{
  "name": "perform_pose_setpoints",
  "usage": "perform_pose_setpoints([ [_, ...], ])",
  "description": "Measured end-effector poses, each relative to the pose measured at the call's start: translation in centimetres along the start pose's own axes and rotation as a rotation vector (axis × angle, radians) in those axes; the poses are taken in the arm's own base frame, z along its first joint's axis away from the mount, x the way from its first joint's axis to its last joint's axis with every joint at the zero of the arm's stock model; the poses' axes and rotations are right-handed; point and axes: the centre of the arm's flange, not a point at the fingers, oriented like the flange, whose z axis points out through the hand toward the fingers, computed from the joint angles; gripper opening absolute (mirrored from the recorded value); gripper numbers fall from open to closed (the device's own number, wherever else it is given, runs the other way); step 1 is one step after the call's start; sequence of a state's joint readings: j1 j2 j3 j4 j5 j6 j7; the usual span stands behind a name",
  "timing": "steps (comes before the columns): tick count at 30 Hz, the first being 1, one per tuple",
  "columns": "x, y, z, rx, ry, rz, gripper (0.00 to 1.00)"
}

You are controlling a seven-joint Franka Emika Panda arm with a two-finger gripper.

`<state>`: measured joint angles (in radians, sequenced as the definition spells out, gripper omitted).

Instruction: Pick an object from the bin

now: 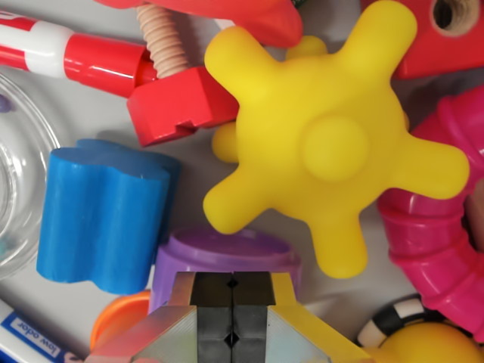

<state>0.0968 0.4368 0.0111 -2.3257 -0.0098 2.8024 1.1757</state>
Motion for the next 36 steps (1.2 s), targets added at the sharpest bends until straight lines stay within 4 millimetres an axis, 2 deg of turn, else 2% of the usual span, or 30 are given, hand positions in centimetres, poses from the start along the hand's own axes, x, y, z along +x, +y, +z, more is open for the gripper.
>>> perform_pose_setpoints([
  [17, 0.0, -0.1, -5.4, -0.006, 0.000, -0.002, 0.00],
  [36, 0.0, 0.0, -13.4, -0.018, -0.005, 0.001, 0.00],
])
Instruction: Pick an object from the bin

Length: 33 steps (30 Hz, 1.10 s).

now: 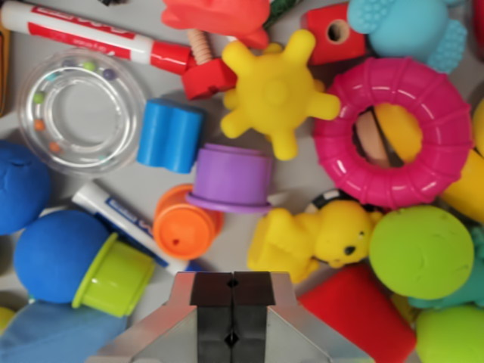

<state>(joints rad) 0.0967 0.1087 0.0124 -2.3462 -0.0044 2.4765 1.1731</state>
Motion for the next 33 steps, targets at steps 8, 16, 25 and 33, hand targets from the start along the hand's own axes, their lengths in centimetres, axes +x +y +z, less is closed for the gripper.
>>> perform_pose_setpoints([
  [8, 0.0, 0.0, -3.2, -0.005, -0.002, 0.001, 0.00],
  [16, 0.0, 0.1, -6.2, -0.009, -0.004, 0.001, 0.00],
  [25, 0.0, 0.1, -9.0, -0.014, -0.005, 0.002, 0.00],
  [33, 0.0, 0.1, -10.8, -0.017, -0.007, 0.002, 0.00],
])
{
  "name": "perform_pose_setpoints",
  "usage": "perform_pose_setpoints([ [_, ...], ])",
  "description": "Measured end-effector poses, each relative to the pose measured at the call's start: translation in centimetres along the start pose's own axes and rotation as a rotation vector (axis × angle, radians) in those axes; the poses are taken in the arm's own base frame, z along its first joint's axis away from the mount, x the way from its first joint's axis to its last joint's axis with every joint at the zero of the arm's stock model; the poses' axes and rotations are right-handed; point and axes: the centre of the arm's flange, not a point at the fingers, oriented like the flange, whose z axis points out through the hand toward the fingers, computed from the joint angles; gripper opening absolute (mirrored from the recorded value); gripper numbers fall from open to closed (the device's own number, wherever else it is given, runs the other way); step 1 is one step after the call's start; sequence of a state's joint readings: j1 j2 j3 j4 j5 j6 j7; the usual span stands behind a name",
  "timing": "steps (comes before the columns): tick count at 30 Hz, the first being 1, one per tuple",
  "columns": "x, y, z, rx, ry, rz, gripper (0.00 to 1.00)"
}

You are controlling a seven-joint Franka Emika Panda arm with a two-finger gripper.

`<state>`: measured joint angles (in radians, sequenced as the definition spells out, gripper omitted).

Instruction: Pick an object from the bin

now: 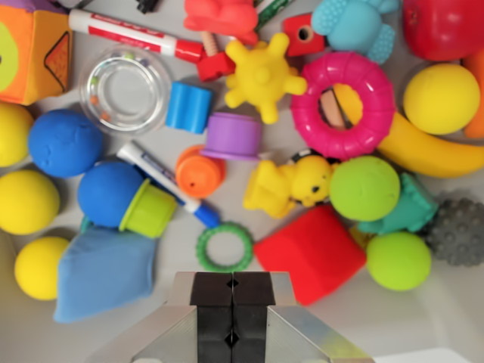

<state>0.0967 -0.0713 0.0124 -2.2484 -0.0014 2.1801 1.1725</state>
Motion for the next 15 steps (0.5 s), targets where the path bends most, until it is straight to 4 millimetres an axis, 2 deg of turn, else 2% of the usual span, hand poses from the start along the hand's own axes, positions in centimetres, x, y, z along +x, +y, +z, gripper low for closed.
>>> perform_pose_setpoints([
  [15, -0.01, 0.02, -0.90, -0.002, -0.001, 0.000, 0.00],
])
